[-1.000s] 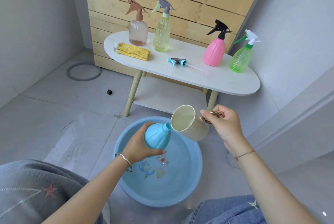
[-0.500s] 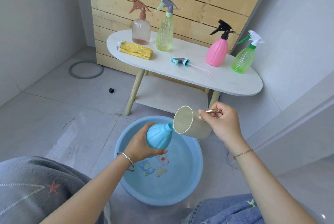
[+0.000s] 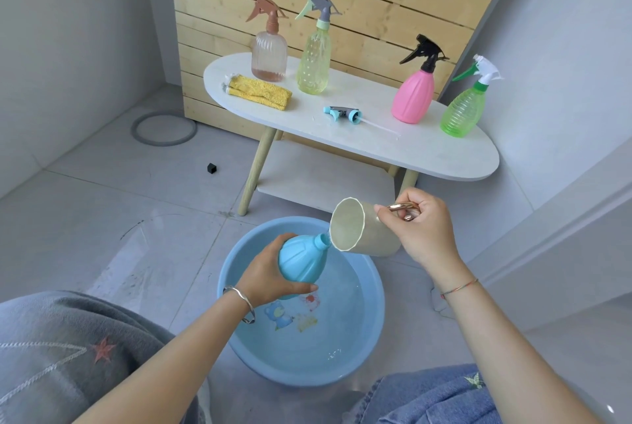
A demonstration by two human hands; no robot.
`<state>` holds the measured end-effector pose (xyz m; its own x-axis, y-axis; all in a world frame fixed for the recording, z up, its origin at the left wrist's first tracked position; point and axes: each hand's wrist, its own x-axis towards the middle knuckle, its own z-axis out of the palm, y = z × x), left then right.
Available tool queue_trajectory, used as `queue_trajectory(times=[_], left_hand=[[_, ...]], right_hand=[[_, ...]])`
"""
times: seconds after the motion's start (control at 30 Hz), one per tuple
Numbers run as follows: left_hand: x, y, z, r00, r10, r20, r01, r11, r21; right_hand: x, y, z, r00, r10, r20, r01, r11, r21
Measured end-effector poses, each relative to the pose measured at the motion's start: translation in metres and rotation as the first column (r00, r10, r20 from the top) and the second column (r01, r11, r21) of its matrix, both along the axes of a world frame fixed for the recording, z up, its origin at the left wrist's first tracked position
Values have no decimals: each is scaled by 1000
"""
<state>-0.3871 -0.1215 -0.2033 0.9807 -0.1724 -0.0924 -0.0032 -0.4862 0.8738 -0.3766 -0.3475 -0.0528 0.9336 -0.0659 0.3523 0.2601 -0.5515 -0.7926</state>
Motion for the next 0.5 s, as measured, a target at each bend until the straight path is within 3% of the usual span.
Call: queue_trajectory(times=[0.5], left_hand=[[-3, -6, -4, 1000, -3, 3, 3, 1000, -11]], right_hand=[[1, 3, 2, 989, 43, 142, -9, 972, -233]])
